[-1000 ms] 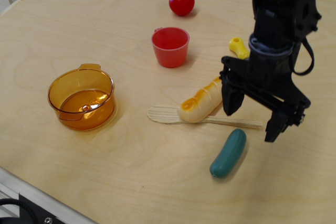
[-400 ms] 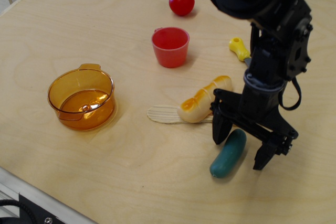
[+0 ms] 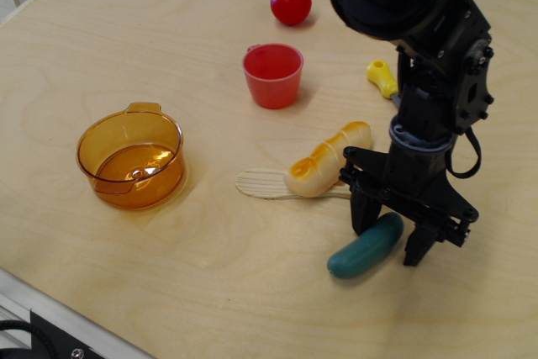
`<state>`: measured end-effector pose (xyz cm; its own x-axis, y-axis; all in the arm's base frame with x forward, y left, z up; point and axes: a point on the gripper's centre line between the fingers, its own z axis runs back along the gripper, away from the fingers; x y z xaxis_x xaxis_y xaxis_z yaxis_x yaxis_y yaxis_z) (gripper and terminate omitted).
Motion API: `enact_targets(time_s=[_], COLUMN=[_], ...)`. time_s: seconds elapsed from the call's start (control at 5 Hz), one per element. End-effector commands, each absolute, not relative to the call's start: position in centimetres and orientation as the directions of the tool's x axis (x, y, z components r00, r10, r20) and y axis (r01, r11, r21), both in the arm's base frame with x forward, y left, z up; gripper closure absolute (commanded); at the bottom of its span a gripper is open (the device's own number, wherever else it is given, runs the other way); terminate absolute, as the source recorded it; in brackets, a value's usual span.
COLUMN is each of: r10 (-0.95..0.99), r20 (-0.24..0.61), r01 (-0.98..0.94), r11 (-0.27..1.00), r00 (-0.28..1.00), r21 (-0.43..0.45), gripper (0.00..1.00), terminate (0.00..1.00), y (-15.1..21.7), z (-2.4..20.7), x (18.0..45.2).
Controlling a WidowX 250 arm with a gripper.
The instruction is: Put cucumber in cup
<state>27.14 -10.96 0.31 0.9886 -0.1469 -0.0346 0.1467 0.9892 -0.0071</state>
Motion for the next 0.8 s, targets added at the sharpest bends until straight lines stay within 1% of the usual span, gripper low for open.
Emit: enact_targets(time_s=[0.0,0.2,0.4,0.6], r10=[-0.146,-0.144,-0.11,-0.064], r20=[-0.057,-0.064,-0.037,-0.032], r01=[0.143,0.139,0.105,0.063], r11=[0.988,0.987,0.989,0.997], r00=[0.988,0.987,0.993,0.997], r21=[-0.057,-0.075,-0.107,-0.048], gripper=[1.0,1.0,1.0,1.0], terminate=[0.0,0.0,0.0,0.0], y=[-10.6,-10.4,-9.5,-8.4], z=[2.2,4.4,7.4,8.4], x=[26.4,26.2,26.5,27.9])
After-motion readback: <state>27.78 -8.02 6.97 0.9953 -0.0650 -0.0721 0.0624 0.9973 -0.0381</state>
